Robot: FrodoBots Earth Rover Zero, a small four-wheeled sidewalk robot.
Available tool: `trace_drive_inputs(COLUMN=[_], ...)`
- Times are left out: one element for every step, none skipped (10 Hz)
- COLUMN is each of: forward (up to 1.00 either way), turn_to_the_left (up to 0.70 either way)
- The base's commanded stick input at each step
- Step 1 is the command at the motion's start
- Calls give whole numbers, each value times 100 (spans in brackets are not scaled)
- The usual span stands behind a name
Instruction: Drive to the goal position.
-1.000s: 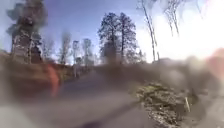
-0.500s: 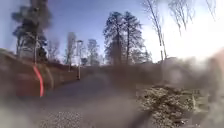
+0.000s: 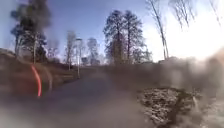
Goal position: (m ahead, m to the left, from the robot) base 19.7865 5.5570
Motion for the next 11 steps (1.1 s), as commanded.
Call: trace_drive_inputs(forward=[100,100,100,100,100,100,100,100,100,100,100], turn_to_the_left=[0,0,0,0,0,0,7,38,40,40,40])
